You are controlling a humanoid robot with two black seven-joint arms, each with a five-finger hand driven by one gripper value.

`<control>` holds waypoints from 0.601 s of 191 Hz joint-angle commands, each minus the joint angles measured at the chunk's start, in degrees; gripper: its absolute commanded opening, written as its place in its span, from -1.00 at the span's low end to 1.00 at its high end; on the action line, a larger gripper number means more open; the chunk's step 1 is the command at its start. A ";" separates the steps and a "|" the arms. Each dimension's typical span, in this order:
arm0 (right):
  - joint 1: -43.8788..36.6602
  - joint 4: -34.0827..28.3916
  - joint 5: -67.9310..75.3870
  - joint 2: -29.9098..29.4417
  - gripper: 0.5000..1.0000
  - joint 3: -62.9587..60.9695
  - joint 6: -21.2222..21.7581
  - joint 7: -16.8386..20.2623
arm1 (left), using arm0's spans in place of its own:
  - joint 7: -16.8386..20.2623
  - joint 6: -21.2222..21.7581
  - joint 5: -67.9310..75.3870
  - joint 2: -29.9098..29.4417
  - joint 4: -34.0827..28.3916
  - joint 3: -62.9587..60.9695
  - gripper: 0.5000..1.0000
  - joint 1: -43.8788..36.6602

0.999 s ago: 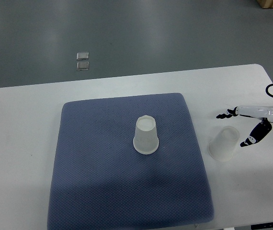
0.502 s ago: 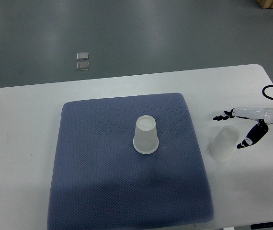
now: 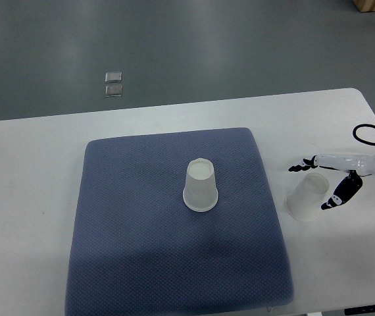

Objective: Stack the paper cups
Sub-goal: 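Close the right hand fingers around the white cup beside the cushion, then lift the cup with the right hand and carry it over the cushion cup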

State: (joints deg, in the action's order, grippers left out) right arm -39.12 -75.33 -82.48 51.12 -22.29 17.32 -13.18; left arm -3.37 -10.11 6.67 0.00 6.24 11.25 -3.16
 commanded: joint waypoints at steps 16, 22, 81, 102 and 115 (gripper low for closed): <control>0.00 0.27 -1.02 -0.59 0.21 0.93 -0.18 -0.09 | 0.03 0.00 0.01 0.00 0.00 0.00 1.00 0.00; 0.00 0.36 -1.02 -0.68 0.16 1.10 -0.27 -0.17 | 0.03 0.00 0.01 0.00 0.00 0.00 1.00 0.00; -0.17 0.63 -1.02 -0.94 -0.10 1.19 -1.06 -0.26 | 0.03 0.00 0.01 0.00 0.00 0.00 1.00 0.00; -0.52 0.63 -0.93 -0.94 -0.09 1.19 -1.06 -0.26 | 0.03 0.00 0.01 0.00 0.00 0.00 1.00 0.00; -0.79 0.63 -0.93 -0.76 -0.09 1.02 -1.06 -0.35 | 0.03 0.00 0.01 0.00 0.00 0.00 1.00 0.00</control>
State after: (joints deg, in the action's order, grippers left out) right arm -39.53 -74.70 -83.49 50.16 -21.09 16.26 -13.45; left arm -3.34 -10.11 6.67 0.00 6.24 11.25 -3.16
